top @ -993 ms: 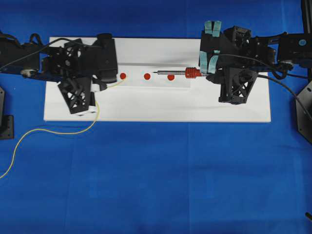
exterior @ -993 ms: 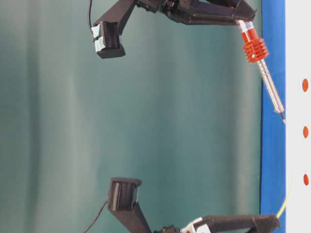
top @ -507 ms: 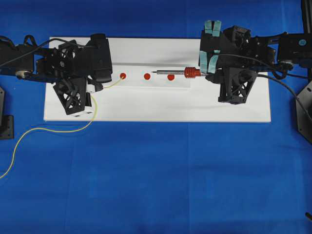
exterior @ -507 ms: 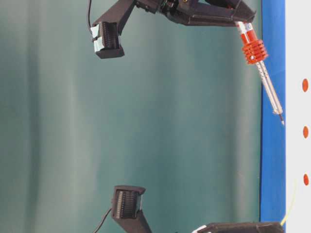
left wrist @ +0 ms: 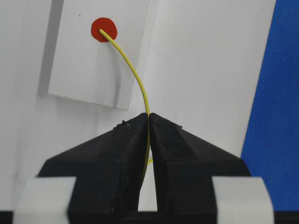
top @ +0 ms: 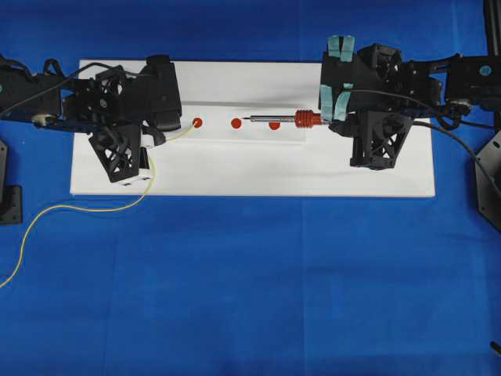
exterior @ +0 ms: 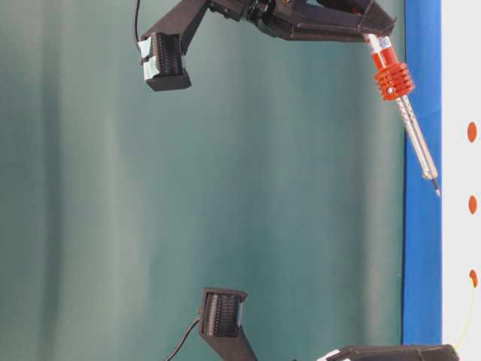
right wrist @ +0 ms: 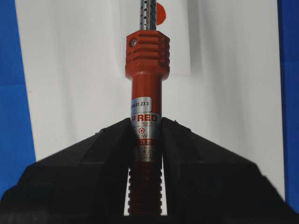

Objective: Touch the tip of the soldering iron to the tip of the solder at the mark.
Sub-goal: 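Lower solder tip to left red dot and bring iron tip toward it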

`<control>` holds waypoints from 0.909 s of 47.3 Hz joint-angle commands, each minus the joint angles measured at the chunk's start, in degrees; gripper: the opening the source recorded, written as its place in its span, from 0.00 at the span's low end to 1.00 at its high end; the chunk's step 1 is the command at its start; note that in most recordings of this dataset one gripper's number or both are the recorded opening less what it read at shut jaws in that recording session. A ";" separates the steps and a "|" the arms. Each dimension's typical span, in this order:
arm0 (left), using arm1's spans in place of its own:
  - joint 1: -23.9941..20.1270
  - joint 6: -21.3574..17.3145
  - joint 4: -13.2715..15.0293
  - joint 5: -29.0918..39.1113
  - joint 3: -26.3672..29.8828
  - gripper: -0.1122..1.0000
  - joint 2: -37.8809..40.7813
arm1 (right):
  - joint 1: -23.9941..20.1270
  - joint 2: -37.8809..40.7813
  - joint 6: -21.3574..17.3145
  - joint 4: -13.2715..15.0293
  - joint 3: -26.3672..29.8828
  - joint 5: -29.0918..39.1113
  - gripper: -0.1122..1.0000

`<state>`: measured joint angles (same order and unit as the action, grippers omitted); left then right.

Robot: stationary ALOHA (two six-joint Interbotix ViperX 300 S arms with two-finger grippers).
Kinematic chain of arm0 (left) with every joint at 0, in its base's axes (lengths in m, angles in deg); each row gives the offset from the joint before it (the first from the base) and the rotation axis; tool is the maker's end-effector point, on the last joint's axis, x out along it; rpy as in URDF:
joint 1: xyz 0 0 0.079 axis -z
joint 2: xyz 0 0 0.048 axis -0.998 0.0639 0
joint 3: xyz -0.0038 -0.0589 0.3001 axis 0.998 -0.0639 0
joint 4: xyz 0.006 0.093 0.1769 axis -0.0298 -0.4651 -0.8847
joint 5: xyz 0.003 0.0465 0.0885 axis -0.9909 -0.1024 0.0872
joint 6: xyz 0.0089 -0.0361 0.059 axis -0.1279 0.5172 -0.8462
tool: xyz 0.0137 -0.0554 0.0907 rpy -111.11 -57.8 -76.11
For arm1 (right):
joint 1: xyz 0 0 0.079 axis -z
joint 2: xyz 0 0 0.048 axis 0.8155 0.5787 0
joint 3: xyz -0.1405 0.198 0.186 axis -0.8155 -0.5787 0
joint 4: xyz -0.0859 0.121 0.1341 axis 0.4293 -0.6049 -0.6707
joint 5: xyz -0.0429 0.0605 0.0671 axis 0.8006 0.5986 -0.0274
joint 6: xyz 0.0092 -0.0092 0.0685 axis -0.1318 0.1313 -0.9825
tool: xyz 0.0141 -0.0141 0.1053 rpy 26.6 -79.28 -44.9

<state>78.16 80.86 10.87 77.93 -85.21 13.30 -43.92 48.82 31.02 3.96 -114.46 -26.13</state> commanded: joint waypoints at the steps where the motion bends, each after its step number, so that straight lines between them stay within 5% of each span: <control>1: -0.18 0.00 -0.09 -0.26 0.53 0.12 -0.53 | -0.09 -0.97 -0.09 -0.09 1.58 -0.44 0.16; 43: -0.18 0.00 -0.09 0.09 0.53 0.12 -0.62 | -1.58 14.06 0.18 0.00 14.50 -0.18 0.16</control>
<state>78.07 80.86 10.87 78.19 -85.21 13.39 -45.41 63.06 31.11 3.96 -101.80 -26.13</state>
